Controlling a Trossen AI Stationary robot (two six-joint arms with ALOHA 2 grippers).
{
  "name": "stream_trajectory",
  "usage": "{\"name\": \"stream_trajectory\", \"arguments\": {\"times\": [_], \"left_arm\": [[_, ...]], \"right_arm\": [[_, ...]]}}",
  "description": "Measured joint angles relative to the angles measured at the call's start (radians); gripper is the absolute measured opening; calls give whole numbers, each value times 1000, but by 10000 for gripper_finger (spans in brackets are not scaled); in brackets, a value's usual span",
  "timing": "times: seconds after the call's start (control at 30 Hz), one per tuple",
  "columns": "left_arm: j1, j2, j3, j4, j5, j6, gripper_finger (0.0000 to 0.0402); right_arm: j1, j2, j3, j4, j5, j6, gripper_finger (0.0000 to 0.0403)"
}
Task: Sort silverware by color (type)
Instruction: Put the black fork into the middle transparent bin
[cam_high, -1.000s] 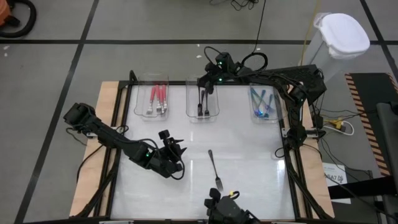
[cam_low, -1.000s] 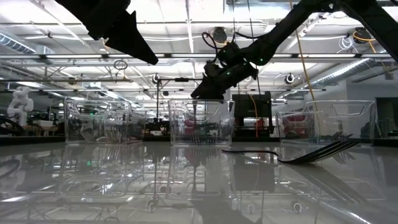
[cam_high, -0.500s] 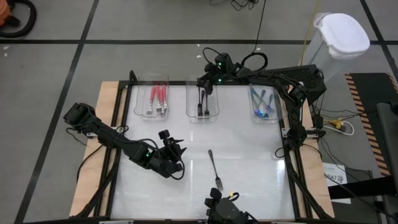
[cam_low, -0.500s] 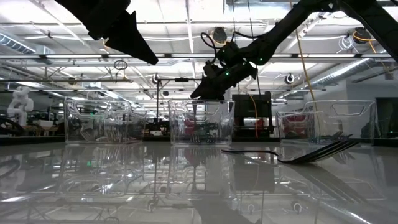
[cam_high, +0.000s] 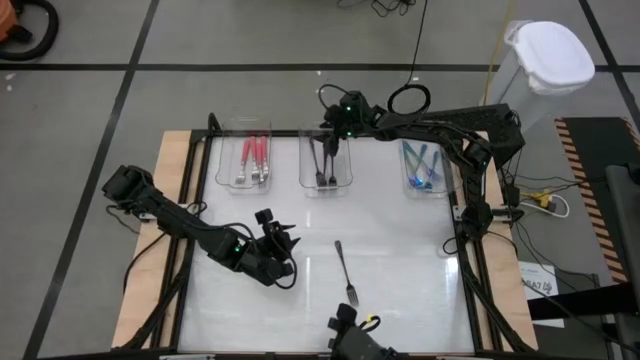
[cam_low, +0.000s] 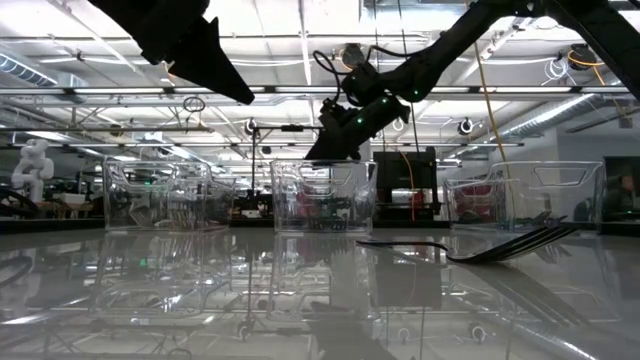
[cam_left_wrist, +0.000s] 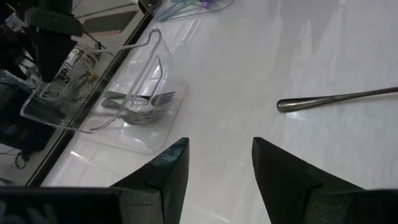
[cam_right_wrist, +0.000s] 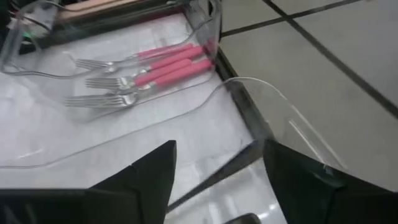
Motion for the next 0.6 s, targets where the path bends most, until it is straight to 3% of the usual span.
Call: {"name": "stream_trajectory", "arguments": {"times": [0.3,0.6], "left_arm": [[0,0,0,-2,20,-13,175],[0,0,0,-5,20,-19,175]], "right_arm": [[27,-39,-1,-47,112,-37,269],[149,-233,-1,-352,101,-51,269]]}}
